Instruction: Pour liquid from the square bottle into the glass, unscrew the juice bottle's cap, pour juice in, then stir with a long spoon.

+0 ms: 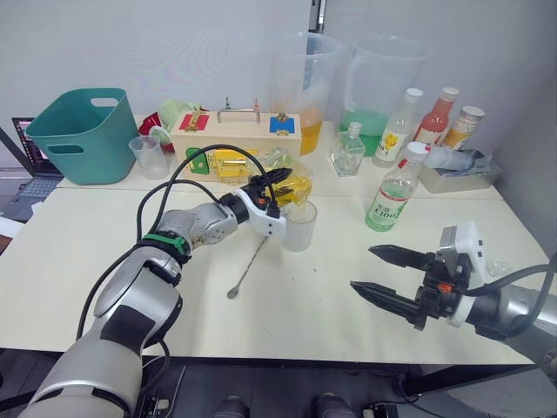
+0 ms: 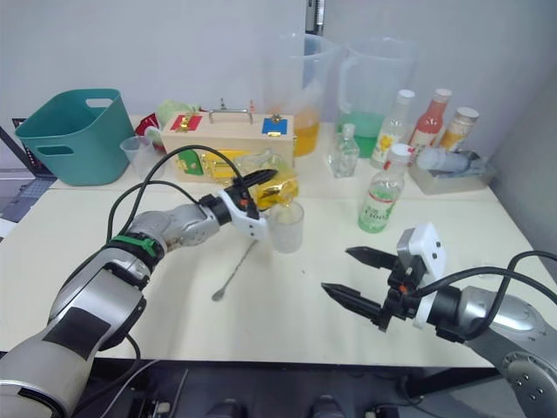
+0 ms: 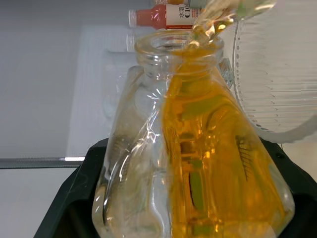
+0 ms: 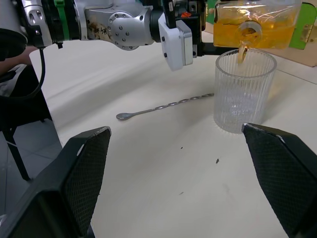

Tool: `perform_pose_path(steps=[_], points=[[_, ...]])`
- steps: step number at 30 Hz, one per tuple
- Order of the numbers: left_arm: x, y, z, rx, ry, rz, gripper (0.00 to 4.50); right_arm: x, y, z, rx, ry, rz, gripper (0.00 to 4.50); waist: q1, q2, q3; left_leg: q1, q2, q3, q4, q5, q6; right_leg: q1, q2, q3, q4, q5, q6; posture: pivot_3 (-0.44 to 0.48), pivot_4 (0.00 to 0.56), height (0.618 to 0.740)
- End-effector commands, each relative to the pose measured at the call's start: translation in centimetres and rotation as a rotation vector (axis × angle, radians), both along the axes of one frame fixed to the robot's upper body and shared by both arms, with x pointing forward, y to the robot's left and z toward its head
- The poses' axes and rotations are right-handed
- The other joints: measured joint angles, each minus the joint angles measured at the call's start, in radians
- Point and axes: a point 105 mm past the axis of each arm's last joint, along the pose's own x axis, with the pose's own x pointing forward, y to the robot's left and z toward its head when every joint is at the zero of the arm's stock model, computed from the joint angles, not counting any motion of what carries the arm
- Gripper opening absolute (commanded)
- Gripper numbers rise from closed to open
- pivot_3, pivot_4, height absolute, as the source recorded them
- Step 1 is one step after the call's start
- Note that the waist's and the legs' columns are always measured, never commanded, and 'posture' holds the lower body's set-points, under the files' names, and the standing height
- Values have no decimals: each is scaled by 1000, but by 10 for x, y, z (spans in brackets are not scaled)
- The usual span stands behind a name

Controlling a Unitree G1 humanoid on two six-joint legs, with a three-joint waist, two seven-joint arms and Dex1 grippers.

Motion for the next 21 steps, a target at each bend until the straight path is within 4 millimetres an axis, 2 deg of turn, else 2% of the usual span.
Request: perform_pose_path(steps=[1,9,21], points=[[-4,-7,57,-102,-170,-35,2810,-2,3,9,11,-52,12,4500,0,0,0,0,0,0,0,0,0,0,0,0,0,0,0,0,150,740],[-3,-7,63,-106,-192,-28,2810,3,3,13,22,-66,0,4500,0,0,0,0,0,0,0,0,0,0,0,0,1,0,0,0,150,740],[2,-4,59,-137,-132,1,2810,2,3,12,17,-67,1,4500,0,0,0,0,0,0,0,0,0,0,0,0,1,0,0,0,150,740]])
